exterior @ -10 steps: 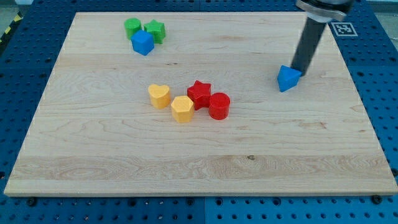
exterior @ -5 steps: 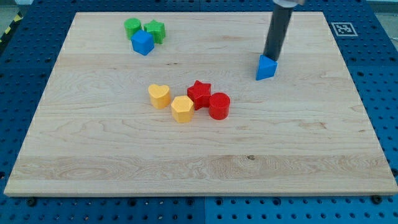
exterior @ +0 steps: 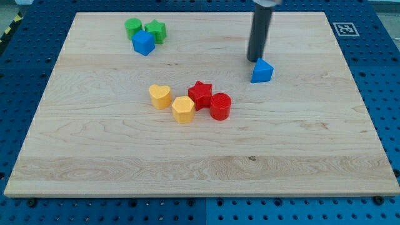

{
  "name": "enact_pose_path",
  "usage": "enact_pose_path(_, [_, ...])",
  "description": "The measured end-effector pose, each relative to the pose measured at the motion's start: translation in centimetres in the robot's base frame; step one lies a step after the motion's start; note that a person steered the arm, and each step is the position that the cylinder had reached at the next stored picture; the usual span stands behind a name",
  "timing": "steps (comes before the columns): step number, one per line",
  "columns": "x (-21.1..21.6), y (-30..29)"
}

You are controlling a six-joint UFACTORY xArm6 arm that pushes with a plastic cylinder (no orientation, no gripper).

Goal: Push blue triangle towards green star

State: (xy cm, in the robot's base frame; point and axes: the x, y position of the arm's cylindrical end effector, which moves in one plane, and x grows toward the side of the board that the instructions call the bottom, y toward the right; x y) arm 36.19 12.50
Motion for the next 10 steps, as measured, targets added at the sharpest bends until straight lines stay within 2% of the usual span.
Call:
enact_pose_path(1, [4.6, 3.3])
enact_pose_path(2, [7.4, 4.0])
enact_pose_path(3, [6.6, 1.8])
enact_pose_path(4, [1.3, -3.5])
enact_pose_path(5, [-1.9, -6.6])
enact_pose_path(7, [-0.5, -5.3])
enact_pose_path(8, [-1.7, -5.8])
enact_pose_path(9, [-5.3, -8.5])
enact_pose_path(10, [-6.0, -9.0])
